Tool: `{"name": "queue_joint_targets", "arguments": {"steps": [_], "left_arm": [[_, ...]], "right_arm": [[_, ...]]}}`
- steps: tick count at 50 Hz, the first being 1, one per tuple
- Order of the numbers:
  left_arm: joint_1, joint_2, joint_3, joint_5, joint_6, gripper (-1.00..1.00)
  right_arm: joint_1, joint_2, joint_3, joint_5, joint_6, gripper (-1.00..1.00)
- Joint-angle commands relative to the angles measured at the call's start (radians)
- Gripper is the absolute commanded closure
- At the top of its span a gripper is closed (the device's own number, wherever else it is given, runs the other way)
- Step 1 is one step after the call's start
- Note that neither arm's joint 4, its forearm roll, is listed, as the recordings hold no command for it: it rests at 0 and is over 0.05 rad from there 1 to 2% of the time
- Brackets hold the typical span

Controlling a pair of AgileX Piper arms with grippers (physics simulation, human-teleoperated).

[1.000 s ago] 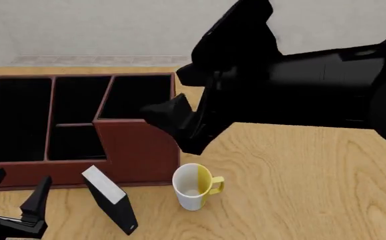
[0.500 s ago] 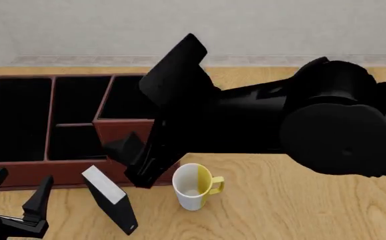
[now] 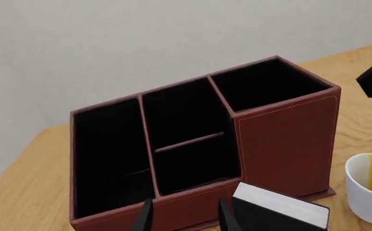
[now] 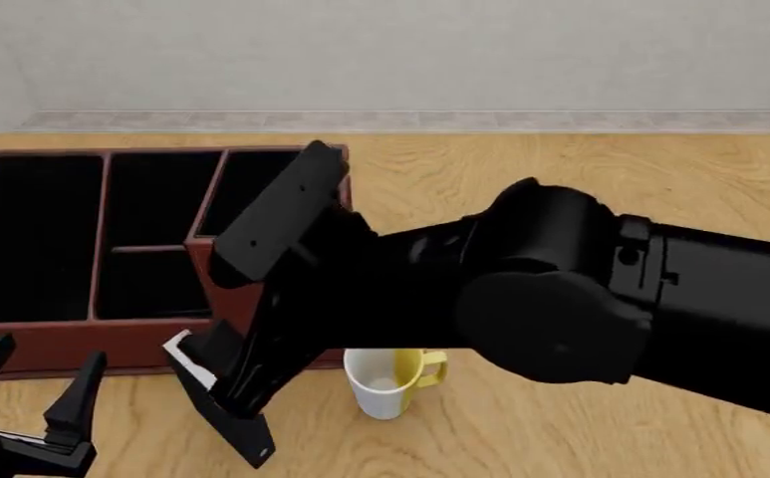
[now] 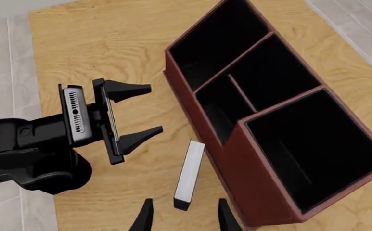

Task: Pick up the book and place it in the right compartment of the caddy.

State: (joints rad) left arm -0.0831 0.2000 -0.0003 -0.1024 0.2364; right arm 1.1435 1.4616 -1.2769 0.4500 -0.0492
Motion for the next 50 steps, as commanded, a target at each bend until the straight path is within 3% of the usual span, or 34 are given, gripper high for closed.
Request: {"name": "queue_joint_targets", "arguments": {"steps": [1, 21, 50], "left_arm": [[0.001, -0.012, 0.000, 0.006, 0.007, -1.00], [0.000, -0.031, 0.000, 0.021, 0.014, -1.00], [-0.015, -0.023, 0.000, 0.012, 0.040, -1.00]], "right_arm": [[0.011, 0.044, 0.003, -0.023, 0.006, -1.00], [-0.005, 0.095, 0.046, -0.085, 0.006, -1.00], [0.020, 0.189, 0.098, -0.171, 0.071, -1.00]]}}
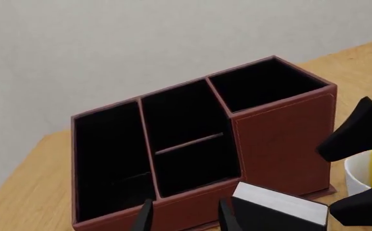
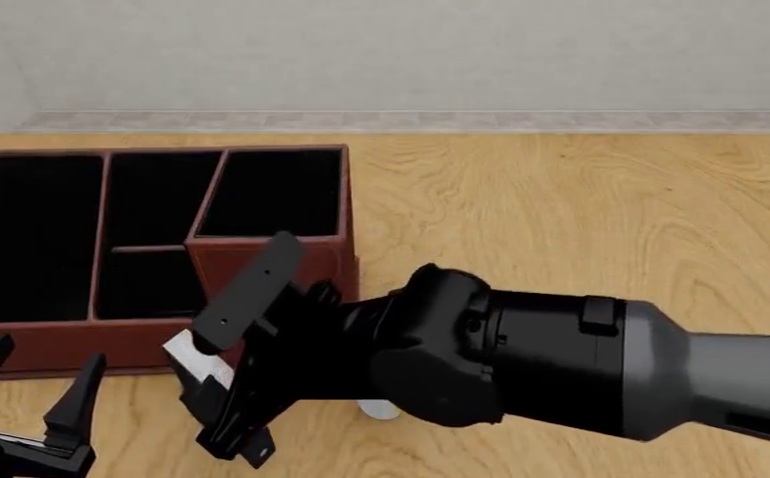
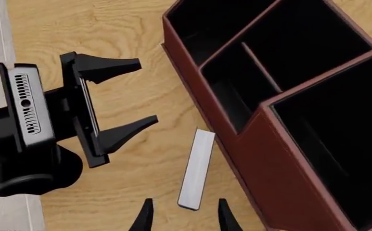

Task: Pick up the book and place it in the right compartment of the caddy.

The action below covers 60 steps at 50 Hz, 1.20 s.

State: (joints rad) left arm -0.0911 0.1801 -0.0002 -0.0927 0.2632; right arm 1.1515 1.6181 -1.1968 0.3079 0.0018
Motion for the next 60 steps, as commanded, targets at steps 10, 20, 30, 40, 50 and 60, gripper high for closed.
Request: {"name": "queue_joint_targets", "arguments": {"steps": [10, 20, 30, 40, 50, 60], "left_arm": [[-0.011, -0.007, 0.000, 0.006, 0.022, -1.00], [-0.013, -0.011, 0.000, 0.011, 0.024, -1.00], [-0.014, -0.011, 0.000, 0.013, 0.024, -1.00], [-0.014, 0.001, 0.000, 0.002, 0.025, -1.00], [-0.015, 0.002, 0.000, 0.001, 0.025, -1.00], [-0.016, -0.004, 0.000, 0.007, 0.026, -1.00]], "right_arm": [[0.015, 0.046, 0.014, -0.029, 0.020, -1.00], [0.008, 0.061, 0.016, -0.034, 0.018, -1.00], [0.002, 0.078, 0.022, -0.046, 0.018, -1.00], [0.001, 0.097, 0.032, -0.058, 0.018, -1.00], [0.000, 0.126, 0.053, -0.089, 0.020, -1.00], [-0.008, 0.139, 0.055, -0.096, 0.022, -1.00]]}}
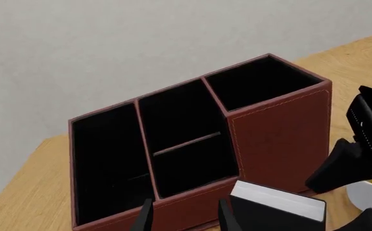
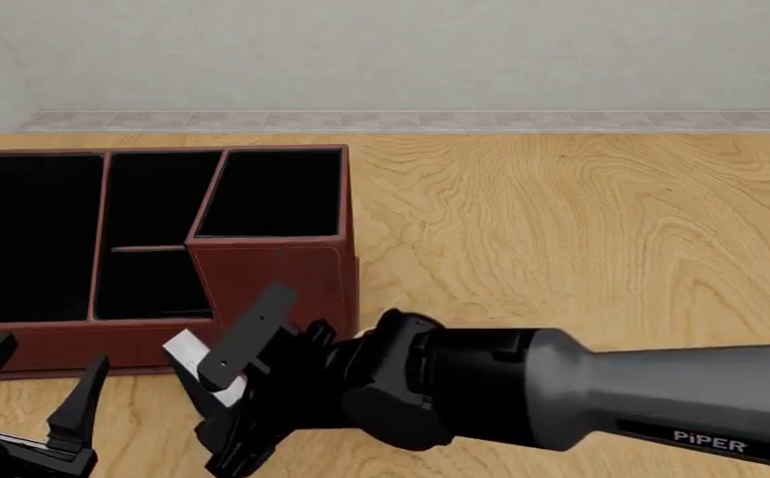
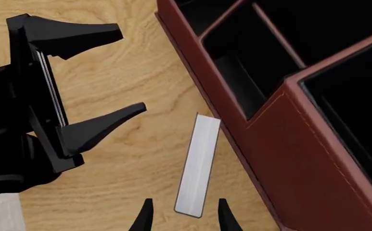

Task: Pick up the book and place it in the right compartment of the caddy.

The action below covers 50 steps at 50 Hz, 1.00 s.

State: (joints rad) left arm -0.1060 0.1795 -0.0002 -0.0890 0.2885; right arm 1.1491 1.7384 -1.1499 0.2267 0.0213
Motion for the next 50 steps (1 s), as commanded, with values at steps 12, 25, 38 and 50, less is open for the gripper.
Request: {"name": "queue_joint_targets", "arguments": {"steps": [12, 25, 38, 50], "left_arm": [[0.001, 0.009, 0.000, -0.007, -0.002, -1.00], [-0.001, 0.014, 0.000, -0.010, -0.001, -1.00], [-0.001, 0.012, 0.000, -0.008, -0.001, -1.00], [-0.002, 0.029, 0.000, -0.024, 0.001, -1.00]], "right_arm": [[-0.015, 0.048, 0.008, -0.030, 0.007, -1.00], [-0.012, 0.067, 0.005, -0.035, 0.016, -1.00], [-0.008, 0.064, 0.000, -0.032, 0.008, -1.00], [-0.005, 0.018, 0.001, -0.017, -0.022, 1.00]]}}
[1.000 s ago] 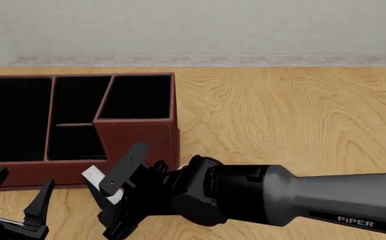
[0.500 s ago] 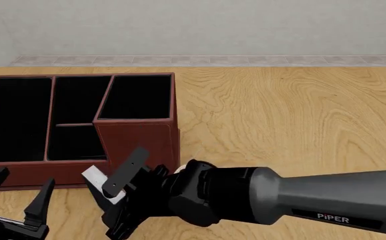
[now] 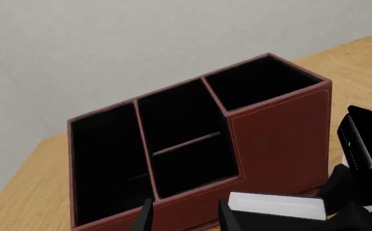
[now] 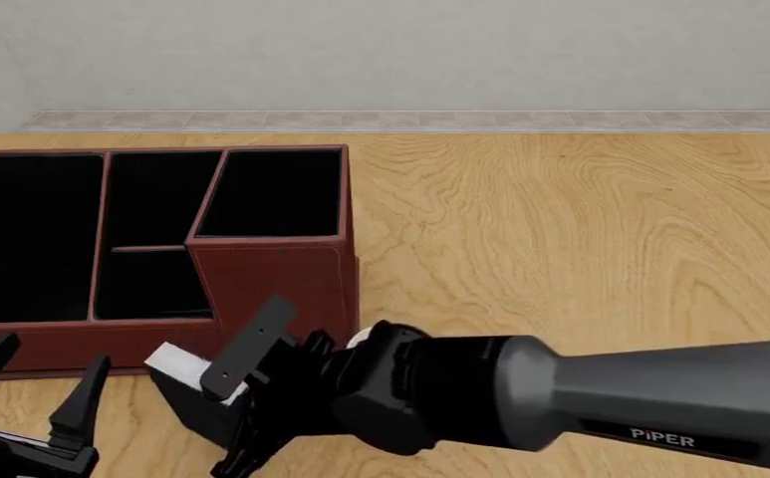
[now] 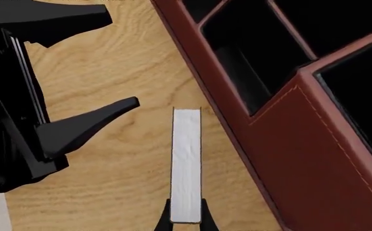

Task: Pick up the book and place it in the right compartment of the caddy.

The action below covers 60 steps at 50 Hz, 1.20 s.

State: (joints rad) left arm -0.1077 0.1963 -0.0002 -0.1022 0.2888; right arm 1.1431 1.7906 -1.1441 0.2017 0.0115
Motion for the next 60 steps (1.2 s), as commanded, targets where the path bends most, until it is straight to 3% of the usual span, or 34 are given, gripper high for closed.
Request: {"name": "queue_joint_targets", "arguments": {"steps": [1, 31, 60], "left_arm": [[0.000, 0.015, 0.000, -0.013, 0.001, -1.00], [0.003, 0.014, 0.000, -0.009, -0.003, -1.00], [0.008, 0.017, 0.000, -0.012, -0.007, -1.00]], "right_arm": [[0.002, -0.040, -0.004, 0.012, -0.015, 1.00], [0.038, -0.132, 0.025, 0.042, -0.025, 1.00], [-0.009, -0.304, 0.075, 0.100, -0.041, 1.00]]}}
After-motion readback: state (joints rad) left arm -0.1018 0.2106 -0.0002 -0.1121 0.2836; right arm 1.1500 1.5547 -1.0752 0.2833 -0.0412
